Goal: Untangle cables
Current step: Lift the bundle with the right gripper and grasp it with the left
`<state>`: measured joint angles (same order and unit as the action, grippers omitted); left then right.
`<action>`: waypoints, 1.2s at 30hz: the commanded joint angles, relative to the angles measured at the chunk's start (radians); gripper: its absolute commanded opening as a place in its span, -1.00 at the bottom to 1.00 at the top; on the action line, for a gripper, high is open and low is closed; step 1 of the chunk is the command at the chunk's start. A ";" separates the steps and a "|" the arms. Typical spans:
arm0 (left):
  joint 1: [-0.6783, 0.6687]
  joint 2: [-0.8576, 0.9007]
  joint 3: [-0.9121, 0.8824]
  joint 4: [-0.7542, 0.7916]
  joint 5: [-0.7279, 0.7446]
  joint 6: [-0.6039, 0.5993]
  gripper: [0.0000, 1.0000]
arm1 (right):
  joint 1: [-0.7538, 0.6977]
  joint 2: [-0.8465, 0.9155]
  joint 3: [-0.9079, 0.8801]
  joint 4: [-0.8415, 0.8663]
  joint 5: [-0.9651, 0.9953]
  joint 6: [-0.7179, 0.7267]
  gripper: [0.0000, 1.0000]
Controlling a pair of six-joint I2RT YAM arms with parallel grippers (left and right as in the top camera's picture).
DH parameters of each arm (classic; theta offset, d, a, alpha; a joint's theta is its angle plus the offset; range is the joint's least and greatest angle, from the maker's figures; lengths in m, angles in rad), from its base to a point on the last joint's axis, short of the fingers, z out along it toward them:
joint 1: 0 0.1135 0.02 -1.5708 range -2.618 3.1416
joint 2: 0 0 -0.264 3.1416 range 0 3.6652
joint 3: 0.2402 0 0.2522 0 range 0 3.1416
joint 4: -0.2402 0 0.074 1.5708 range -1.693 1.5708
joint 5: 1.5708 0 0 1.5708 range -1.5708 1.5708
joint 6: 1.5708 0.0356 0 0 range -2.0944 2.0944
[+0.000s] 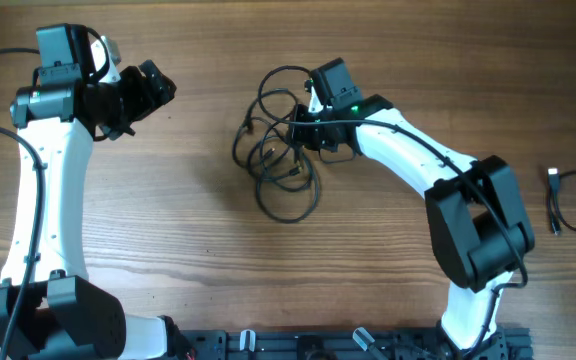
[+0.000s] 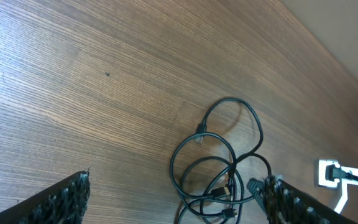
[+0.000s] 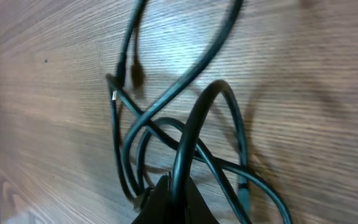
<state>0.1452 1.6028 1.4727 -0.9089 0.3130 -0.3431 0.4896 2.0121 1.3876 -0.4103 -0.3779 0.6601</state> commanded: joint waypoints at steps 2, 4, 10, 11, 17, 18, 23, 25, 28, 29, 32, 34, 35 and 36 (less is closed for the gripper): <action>0.003 0.000 -0.001 0.000 0.029 -0.005 0.76 | 0.001 -0.074 0.029 0.001 -0.122 -0.171 -0.91; 0.002 0.000 -0.001 0.000 0.073 -0.004 0.66 | 0.001 -0.180 0.049 -0.007 -0.141 -0.238 -0.91; -0.096 0.000 -0.001 0.040 0.362 0.051 0.42 | 0.001 -0.417 0.052 -0.010 -0.152 -0.265 -0.91; -0.127 0.001 -0.001 0.056 0.371 0.051 0.50 | 0.001 -0.418 0.052 -0.010 -0.172 -0.265 -0.91; -0.238 0.080 -0.001 0.106 0.352 0.017 0.54 | 0.001 -0.417 0.052 -0.034 -0.174 -0.265 -0.91; -0.242 0.102 -0.001 0.101 0.347 0.018 0.51 | 0.000 -0.417 0.052 -0.038 -0.174 -0.265 -0.91; -0.213 0.185 -0.001 0.044 0.254 0.122 0.48 | -0.066 -0.417 0.052 -0.086 -0.174 -0.264 -0.91; -0.179 0.185 -0.001 0.035 0.273 0.182 0.49 | -0.113 -0.417 0.052 -0.106 -0.187 -0.264 -0.91; -0.180 0.188 -0.001 0.014 0.325 0.319 0.54 | -0.170 -0.417 0.052 -0.101 -0.256 -0.265 -0.91; -0.196 0.196 -0.001 0.013 0.325 0.337 0.54 | -0.185 -0.417 0.052 -0.099 -0.276 -0.264 -0.91; -0.258 0.260 -0.001 0.045 0.311 0.336 0.44 | -0.193 -0.417 0.052 -0.101 -0.329 -0.267 -0.91; -0.288 0.304 -0.001 0.103 0.256 0.336 0.45 | -0.193 -0.417 0.052 -0.103 -0.343 -0.267 -0.91; -0.299 0.324 -0.001 0.137 0.223 0.336 0.44 | -0.193 -0.417 0.052 -0.108 -0.343 -0.268 -0.91; -0.305 0.337 -0.001 0.163 0.203 0.339 0.44 | -0.193 -0.417 0.052 -0.115 -0.343 -0.268 -0.91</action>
<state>-0.1455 1.9015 1.4727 -0.7898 0.5850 -0.0322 0.2989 1.5913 1.4334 -0.5175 -0.6819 0.4129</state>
